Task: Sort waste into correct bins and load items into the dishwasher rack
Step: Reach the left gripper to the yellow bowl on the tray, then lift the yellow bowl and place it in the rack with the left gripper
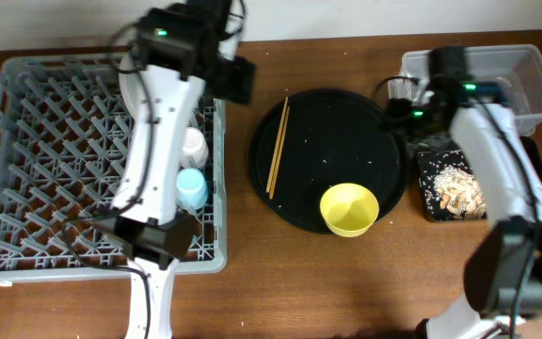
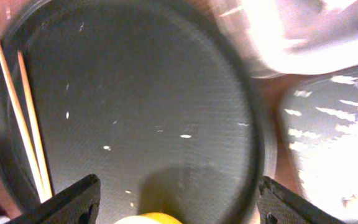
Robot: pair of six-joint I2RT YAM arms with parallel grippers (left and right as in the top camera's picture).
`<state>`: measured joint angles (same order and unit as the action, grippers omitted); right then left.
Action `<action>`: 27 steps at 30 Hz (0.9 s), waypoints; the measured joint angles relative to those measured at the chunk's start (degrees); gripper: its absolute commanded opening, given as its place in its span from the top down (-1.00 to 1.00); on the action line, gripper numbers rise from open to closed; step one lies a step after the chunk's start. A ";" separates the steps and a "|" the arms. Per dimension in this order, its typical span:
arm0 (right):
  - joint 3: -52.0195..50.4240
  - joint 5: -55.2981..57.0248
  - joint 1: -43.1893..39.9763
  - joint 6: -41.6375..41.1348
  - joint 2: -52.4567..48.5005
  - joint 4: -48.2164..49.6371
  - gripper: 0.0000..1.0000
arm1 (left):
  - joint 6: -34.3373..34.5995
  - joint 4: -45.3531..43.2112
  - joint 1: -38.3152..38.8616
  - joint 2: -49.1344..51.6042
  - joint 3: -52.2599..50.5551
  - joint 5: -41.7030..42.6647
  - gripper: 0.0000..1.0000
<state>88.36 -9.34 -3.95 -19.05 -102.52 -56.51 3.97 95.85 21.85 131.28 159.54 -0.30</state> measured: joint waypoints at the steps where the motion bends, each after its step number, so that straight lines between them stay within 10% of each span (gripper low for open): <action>1: 0.04 -0.04 -1.92 -0.09 0.70 -0.92 -0.73 | -0.09 -0.28 1.88 0.04 -2.84 1.95 -0.53; 8: 0.02 -0.68 -2.58 1.20 0.09 -1.20 -0.73 | -0.11 -18.49 14.40 0.90 -37.53 20.24 -0.46; 20: 0.02 -0.70 -2.54 1.62 0.09 -1.38 -0.73 | -0.26 -25.68 18.18 1.18 -45.92 27.78 -0.06; 23: 0.02 -0.70 -2.54 2.14 0.09 -1.42 -0.73 | 0.07 -27.17 18.16 1.53 -45.99 27.76 0.87; 27: 0.02 -0.70 -2.54 2.56 0.09 -1.42 -0.73 | 0.11 -28.41 18.16 2.45 -46.01 27.76 0.99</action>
<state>88.38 -10.04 -6.48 -16.49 -102.43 -57.93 4.08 67.44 40.01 133.73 113.54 27.46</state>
